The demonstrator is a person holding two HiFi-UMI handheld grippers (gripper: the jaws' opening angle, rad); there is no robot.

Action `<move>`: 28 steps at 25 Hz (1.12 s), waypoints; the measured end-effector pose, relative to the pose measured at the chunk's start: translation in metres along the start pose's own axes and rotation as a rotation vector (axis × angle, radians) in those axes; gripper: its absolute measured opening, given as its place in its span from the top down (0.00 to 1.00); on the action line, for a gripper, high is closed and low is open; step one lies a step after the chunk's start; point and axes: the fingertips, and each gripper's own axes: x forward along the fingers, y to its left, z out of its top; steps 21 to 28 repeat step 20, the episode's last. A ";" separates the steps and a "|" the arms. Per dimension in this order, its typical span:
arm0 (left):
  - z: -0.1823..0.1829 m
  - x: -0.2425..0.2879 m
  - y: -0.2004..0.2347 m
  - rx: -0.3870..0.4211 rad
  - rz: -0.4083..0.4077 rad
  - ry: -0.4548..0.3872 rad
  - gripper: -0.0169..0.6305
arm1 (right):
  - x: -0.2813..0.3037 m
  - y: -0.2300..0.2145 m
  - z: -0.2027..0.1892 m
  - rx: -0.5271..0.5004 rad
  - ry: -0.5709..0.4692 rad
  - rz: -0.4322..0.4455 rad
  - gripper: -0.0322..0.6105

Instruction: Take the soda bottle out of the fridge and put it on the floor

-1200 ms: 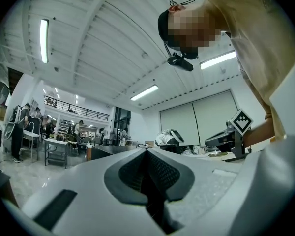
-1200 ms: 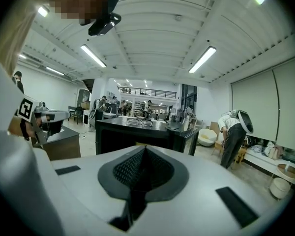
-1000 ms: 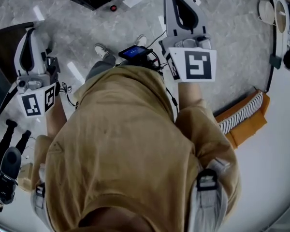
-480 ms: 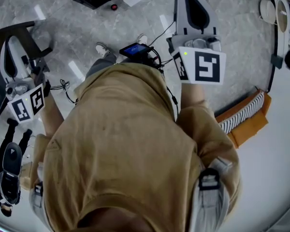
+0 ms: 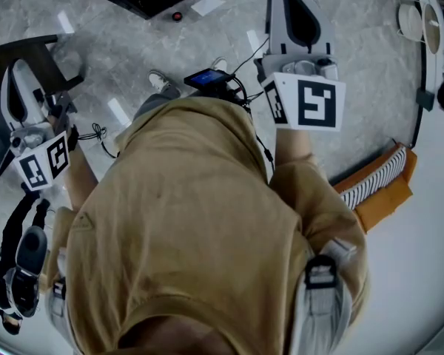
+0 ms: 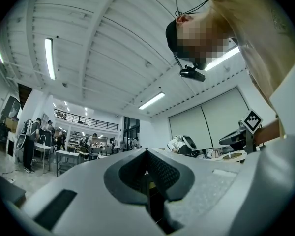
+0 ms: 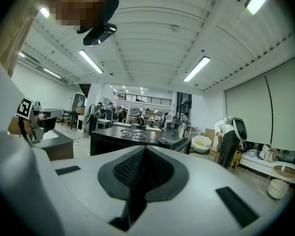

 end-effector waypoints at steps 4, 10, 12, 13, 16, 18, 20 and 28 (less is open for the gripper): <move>0.000 -0.002 0.002 -0.001 0.005 0.002 0.97 | 0.000 0.000 0.004 -0.005 -0.009 -0.001 0.95; 0.000 -0.002 0.000 -0.018 0.005 -0.004 0.97 | -0.002 0.001 0.009 -0.014 -0.013 -0.001 0.95; -0.001 -0.001 -0.001 -0.023 0.000 -0.004 0.97 | -0.003 0.001 0.009 -0.016 -0.010 -0.002 0.95; -0.001 -0.001 -0.001 -0.024 -0.003 -0.004 0.97 | -0.003 0.001 0.009 -0.017 -0.009 -0.003 0.95; -0.002 -0.001 -0.002 -0.026 -0.009 -0.006 0.97 | -0.005 0.001 0.009 -0.017 -0.011 -0.007 0.95; -0.002 -0.002 -0.004 -0.029 -0.013 -0.004 0.97 | -0.008 0.001 0.009 -0.017 -0.014 -0.009 0.95; -0.002 -0.003 -0.007 -0.035 -0.017 -0.001 0.97 | -0.011 0.000 0.009 -0.016 -0.016 -0.010 0.95; -0.002 -0.003 -0.007 -0.035 -0.017 -0.001 0.97 | -0.011 0.000 0.009 -0.016 -0.016 -0.010 0.95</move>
